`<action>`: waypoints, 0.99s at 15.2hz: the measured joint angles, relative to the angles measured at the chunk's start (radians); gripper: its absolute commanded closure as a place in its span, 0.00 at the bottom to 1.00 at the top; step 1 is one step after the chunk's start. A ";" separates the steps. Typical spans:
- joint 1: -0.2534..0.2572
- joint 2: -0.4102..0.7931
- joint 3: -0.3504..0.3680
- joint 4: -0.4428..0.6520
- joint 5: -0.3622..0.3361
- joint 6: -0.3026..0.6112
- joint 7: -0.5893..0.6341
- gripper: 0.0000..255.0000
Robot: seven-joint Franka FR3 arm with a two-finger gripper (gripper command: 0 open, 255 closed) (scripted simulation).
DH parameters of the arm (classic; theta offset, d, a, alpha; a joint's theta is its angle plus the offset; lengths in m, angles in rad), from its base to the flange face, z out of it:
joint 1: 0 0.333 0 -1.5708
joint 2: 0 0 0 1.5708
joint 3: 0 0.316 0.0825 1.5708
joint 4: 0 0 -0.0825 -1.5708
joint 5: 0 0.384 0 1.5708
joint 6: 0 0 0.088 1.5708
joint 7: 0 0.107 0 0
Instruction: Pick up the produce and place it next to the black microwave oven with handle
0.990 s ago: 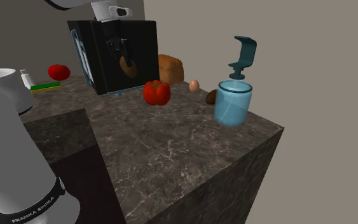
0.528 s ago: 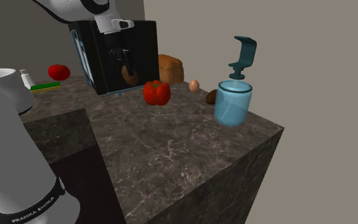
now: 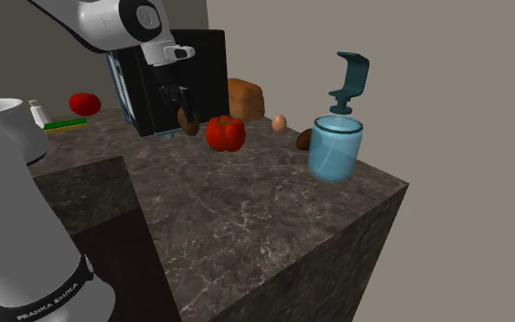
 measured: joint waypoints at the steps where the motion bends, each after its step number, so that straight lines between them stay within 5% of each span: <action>1: -0.001 0.008 0.003 -0.007 -0.004 0.014 0.005 1.00; 15: -0.025 0.106 0.033 -0.068 -0.080 0.174 0.078 1.00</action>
